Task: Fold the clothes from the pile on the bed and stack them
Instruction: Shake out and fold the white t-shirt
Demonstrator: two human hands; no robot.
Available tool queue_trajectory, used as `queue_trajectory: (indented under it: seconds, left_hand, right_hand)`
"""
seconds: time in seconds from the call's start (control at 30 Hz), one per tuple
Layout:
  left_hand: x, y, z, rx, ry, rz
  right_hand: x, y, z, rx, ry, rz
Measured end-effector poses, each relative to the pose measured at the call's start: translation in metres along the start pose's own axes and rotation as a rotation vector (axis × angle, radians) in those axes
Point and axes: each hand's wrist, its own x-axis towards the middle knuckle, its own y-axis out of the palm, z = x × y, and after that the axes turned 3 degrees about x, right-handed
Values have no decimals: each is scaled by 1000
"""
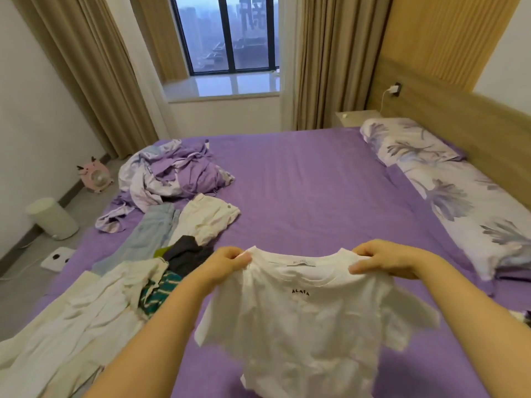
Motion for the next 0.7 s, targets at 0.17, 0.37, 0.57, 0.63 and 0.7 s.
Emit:
queue_trajectory:
  seconds: [0.17,0.37,0.57,0.63,0.7]
  left_hand:
    - [69,35,71,128,-70,-18]
    - [137,64,123,233,-169,-85]
    - [199,90,151,174,-192,-128]
    - [218,98,159,137,-184,-150]
    - [236,105,166,146,-190,-180]
  right_hand:
    - [79,35,-50,-515,208,-151]
    - [149,65,-100,-402,329,-320]
    - [218,74,-141,-318,289,-365]
    - [241,75,-153,-279,251,-420]
    - [264,75,-166,-156,211,-479]
